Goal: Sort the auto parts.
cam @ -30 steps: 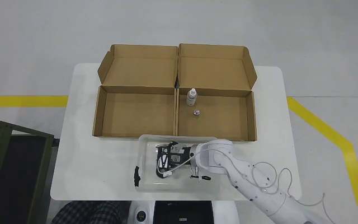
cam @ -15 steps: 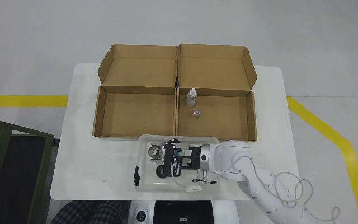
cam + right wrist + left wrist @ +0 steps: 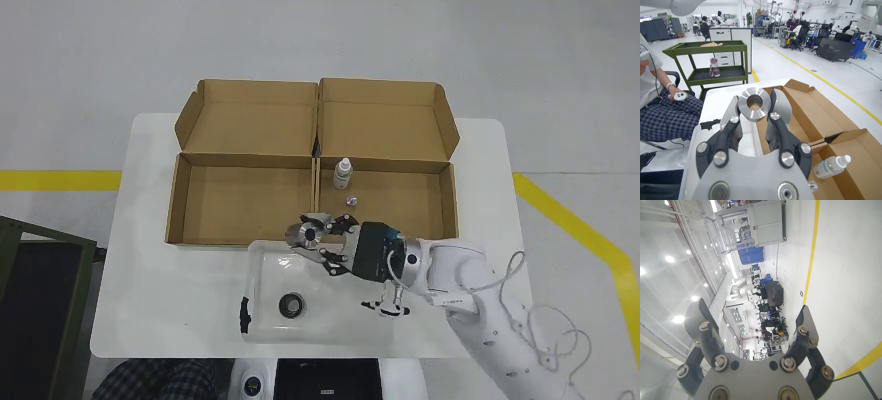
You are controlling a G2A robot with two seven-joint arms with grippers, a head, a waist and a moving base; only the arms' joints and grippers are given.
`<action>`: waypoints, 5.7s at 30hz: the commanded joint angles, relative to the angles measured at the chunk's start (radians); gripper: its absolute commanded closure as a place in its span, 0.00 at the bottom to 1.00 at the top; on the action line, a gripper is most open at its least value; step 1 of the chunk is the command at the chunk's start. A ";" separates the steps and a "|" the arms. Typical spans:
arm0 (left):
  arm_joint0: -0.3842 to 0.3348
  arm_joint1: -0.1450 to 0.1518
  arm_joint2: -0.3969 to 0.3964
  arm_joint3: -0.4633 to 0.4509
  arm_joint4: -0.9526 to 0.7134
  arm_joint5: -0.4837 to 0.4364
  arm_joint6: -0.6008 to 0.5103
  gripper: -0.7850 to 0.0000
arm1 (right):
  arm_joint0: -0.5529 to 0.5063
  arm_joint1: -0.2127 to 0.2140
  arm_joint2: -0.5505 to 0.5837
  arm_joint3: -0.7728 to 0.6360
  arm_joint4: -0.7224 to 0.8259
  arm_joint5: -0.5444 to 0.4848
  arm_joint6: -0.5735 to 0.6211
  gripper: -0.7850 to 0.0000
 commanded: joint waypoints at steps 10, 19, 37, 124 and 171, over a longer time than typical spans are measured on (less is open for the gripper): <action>0.000 0.000 0.000 0.000 0.000 0.000 0.000 0.00 | -0.046 0.013 0.099 -0.037 0.105 -0.024 -0.049 1.00; 0.000 0.000 0.000 0.000 0.000 0.000 0.000 0.00 | -0.044 0.014 0.111 -0.025 0.144 -0.033 -0.047 1.00; 0.000 0.000 0.000 0.000 0.000 0.000 0.000 0.00 | -0.044 0.014 0.111 -0.025 0.144 -0.033 -0.047 1.00; 0.000 0.000 0.000 0.000 0.000 0.000 0.000 0.00 | 0.725 -0.359 -0.558 0.961 0.016 0.352 0.404 0.62; 0.000 0.000 0.000 0.000 0.000 0.000 0.000 0.00 | 0.100 -0.155 -0.124 0.010 -0.220 -0.024 0.519 0.27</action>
